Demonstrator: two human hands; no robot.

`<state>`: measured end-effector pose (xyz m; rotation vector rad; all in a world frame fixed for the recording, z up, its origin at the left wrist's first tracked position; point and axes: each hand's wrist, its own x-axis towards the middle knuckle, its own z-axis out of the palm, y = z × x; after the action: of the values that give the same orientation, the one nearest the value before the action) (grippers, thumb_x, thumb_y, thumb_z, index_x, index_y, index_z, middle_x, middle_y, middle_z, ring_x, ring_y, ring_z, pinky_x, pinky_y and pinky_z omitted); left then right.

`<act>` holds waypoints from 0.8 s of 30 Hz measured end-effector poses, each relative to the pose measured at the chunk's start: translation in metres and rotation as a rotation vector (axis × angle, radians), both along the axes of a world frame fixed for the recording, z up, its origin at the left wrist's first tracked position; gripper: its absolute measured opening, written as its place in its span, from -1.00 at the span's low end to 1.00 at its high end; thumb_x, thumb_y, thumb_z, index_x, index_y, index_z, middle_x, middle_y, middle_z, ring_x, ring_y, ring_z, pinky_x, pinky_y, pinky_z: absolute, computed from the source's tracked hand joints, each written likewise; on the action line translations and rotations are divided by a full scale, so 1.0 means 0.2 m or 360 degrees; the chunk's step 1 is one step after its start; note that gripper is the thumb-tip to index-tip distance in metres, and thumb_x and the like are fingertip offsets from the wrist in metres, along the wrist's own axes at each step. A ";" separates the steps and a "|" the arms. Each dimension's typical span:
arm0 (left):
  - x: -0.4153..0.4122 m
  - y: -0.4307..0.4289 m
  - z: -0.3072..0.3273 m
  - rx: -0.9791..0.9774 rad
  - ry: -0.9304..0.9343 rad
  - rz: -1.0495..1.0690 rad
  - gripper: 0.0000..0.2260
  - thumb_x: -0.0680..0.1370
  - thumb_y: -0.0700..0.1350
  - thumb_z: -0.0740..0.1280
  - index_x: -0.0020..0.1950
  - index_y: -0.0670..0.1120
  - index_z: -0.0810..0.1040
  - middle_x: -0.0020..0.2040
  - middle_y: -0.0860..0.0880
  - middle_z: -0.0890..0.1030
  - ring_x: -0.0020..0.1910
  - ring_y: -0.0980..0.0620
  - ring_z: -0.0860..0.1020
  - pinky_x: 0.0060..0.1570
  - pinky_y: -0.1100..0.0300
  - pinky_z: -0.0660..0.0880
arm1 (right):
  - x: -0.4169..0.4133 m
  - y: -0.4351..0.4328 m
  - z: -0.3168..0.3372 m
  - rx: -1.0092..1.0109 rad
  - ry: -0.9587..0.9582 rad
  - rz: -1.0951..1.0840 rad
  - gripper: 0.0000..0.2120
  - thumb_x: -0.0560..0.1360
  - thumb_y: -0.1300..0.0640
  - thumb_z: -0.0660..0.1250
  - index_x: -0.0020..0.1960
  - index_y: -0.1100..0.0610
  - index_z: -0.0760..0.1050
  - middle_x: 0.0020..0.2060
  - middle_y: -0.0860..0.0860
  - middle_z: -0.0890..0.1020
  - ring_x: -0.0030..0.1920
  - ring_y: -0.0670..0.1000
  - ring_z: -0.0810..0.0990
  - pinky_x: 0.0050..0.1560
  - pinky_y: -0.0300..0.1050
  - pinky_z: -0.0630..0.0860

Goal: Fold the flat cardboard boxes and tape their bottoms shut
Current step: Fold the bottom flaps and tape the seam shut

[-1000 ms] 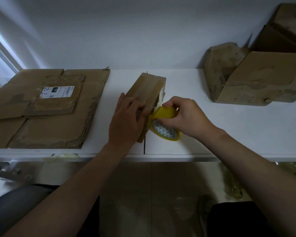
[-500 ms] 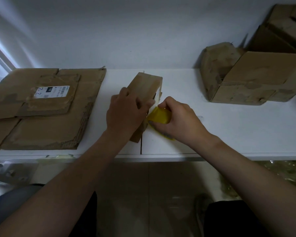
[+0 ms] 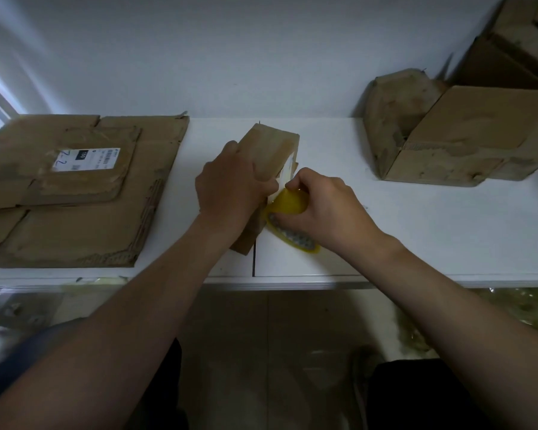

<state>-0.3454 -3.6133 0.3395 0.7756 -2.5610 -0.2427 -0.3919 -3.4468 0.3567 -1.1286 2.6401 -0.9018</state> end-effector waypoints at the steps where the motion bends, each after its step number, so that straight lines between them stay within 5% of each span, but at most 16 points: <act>1: 0.01 0.00 -0.01 0.0007 0.0011 0.0000 -0.58 0.41 0.28 0.40 -0.02 -0.05 0.52 -0.16 0.05 0.40 -0.24 -0.03 0.48 -0.25 0.14 0.31 | -0.01 -0.01 0.01 0.0022 0.0008 -0.0012 -0.64 0.40 -0.12 0.52 0.08 -0.04 0.47 -0.10 -0.06 0.56 -0.07 0.02 0.52 -0.15 -0.15 0.35; 5: 0.02 0.00 -0.02 -0.0001 0.0073 -0.0021 -0.61 0.43 0.31 0.41 -0.10 0.00 0.55 -0.13 0.08 0.46 -0.26 0.04 0.47 -0.26 0.20 0.28 | -0.03 -0.04 -0.01 0.0257 0.0009 -0.0025 -0.56 0.39 -0.13 0.52 0.18 0.02 0.55 -0.03 -0.01 0.58 -0.07 0.00 0.49 -0.11 -0.16 0.39; 15: 0.07 -0.07 -0.03 0.0097 0.0132 -0.0162 -0.63 0.47 0.35 0.36 -0.06 0.05 0.58 -0.06 0.11 0.52 -0.16 0.08 0.52 -0.22 0.22 0.31 | -0.06 -0.06 -0.08 0.0208 -0.0028 0.0137 -0.64 0.51 -0.08 0.45 0.30 -0.15 0.60 0.23 -0.01 0.63 0.08 0.02 0.60 -0.10 -0.27 0.41; 20: 0.10 -0.11 -0.06 0.0221 0.0158 -0.0331 -0.69 0.51 0.27 0.38 0.02 0.05 0.58 -0.02 0.11 0.49 -0.07 0.06 0.55 -0.15 0.20 0.42 | -0.06 -0.11 -0.10 0.0208 -0.0018 0.0150 -0.65 0.53 -0.07 0.42 0.31 -0.13 0.59 0.19 0.01 0.64 0.02 0.01 0.59 -0.11 -0.25 0.41; 24: 0.15 -0.14 -0.09 0.0325 0.0157 -0.0428 -0.54 0.39 0.32 0.48 0.10 0.07 0.52 0.08 0.08 0.51 0.00 0.07 0.57 -0.03 0.10 0.59 | -0.08 -0.14 -0.10 0.0155 -0.0091 0.0223 -0.68 0.52 -0.06 0.42 0.27 -0.14 0.62 0.09 0.00 0.67 0.00 0.02 0.63 -0.05 -0.16 0.57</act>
<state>-0.3161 -3.6419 0.3217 0.4719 -2.5678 -0.6201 -0.4072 -3.4756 0.3362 -1.2267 2.4939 -0.7589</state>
